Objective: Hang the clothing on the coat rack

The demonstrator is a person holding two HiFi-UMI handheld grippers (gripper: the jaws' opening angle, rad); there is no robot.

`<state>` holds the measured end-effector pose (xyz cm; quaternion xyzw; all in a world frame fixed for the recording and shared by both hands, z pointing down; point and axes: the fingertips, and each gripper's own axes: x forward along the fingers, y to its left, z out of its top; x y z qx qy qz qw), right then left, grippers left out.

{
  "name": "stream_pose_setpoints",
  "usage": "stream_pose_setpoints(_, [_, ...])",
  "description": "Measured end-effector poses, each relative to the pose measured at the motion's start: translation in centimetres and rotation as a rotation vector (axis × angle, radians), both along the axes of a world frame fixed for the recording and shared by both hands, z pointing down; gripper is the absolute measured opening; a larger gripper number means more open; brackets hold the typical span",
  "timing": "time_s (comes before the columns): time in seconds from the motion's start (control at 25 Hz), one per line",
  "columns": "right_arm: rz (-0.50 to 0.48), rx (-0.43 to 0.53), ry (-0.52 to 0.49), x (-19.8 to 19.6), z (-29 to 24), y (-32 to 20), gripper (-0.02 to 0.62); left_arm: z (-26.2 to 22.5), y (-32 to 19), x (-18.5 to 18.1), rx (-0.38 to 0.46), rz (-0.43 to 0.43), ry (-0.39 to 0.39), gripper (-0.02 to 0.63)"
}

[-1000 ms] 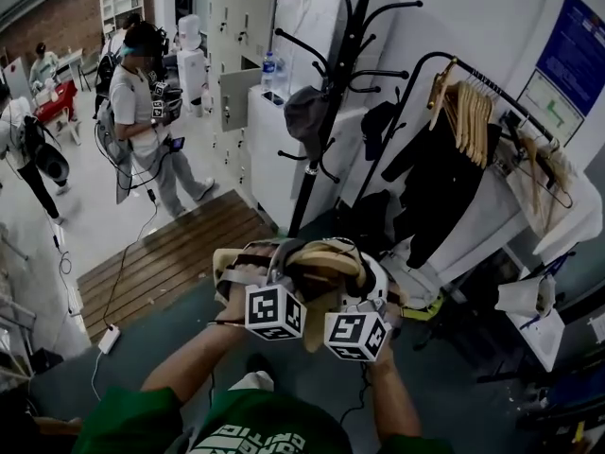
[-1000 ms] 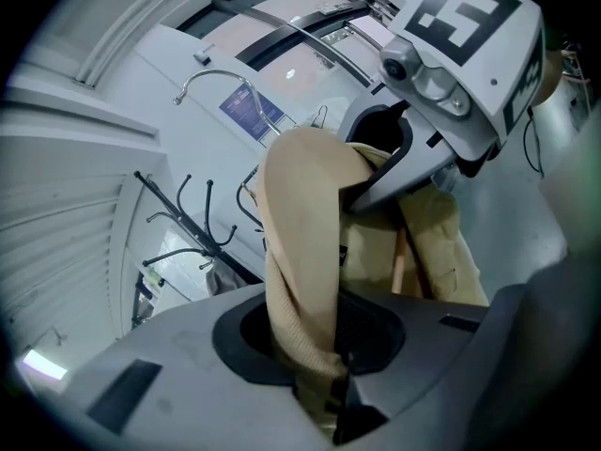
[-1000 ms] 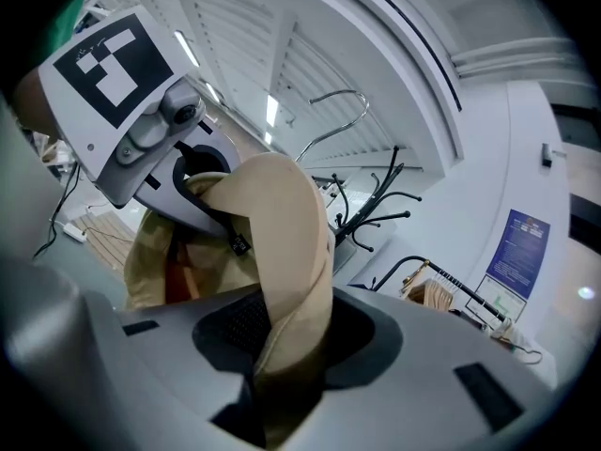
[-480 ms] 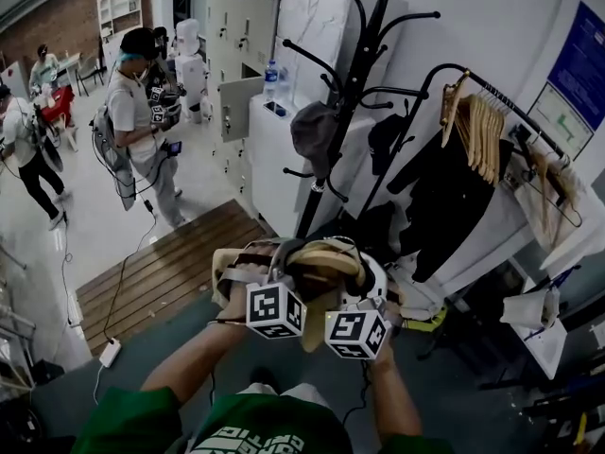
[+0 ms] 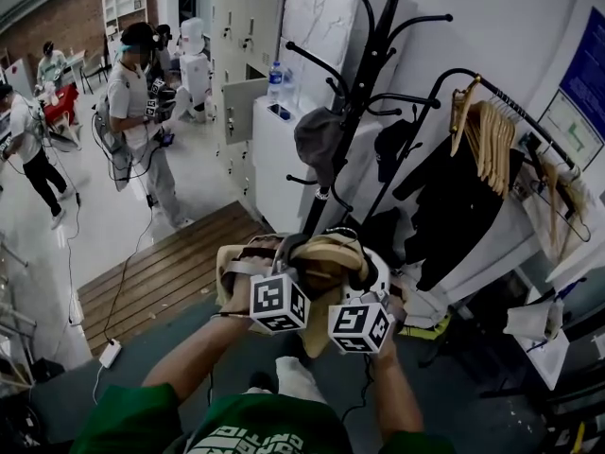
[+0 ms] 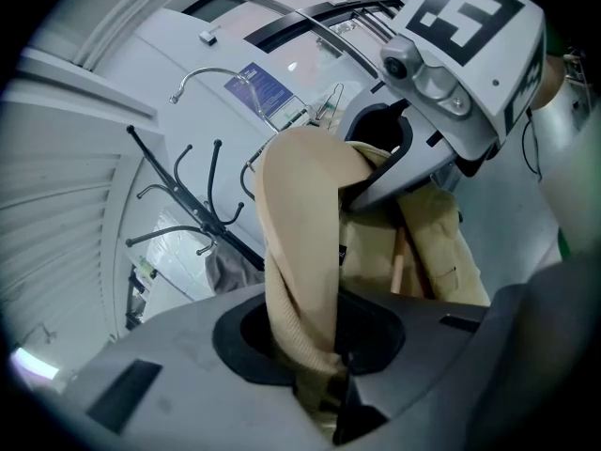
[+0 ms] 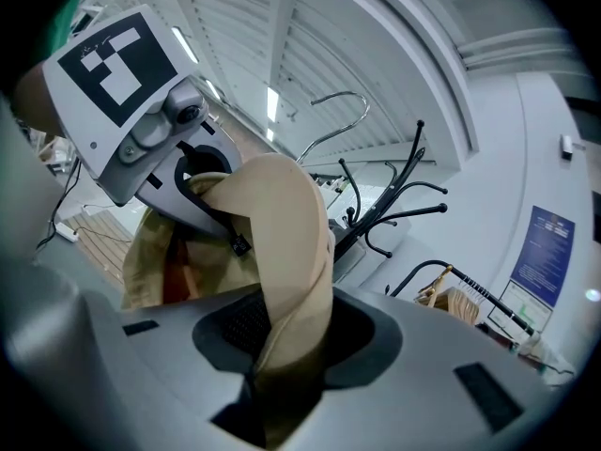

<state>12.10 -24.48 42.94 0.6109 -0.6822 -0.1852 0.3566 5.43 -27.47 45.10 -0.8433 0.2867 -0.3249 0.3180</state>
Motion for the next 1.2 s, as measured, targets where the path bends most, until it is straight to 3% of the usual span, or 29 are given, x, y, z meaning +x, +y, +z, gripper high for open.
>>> stream_pose_setpoints(1.2, [-0.019,-0.019,-0.002,5.2,-2.1,-18.3,0.137,-1.7,-18.1,5.1,-0.052,-0.036,-0.03,0.069])
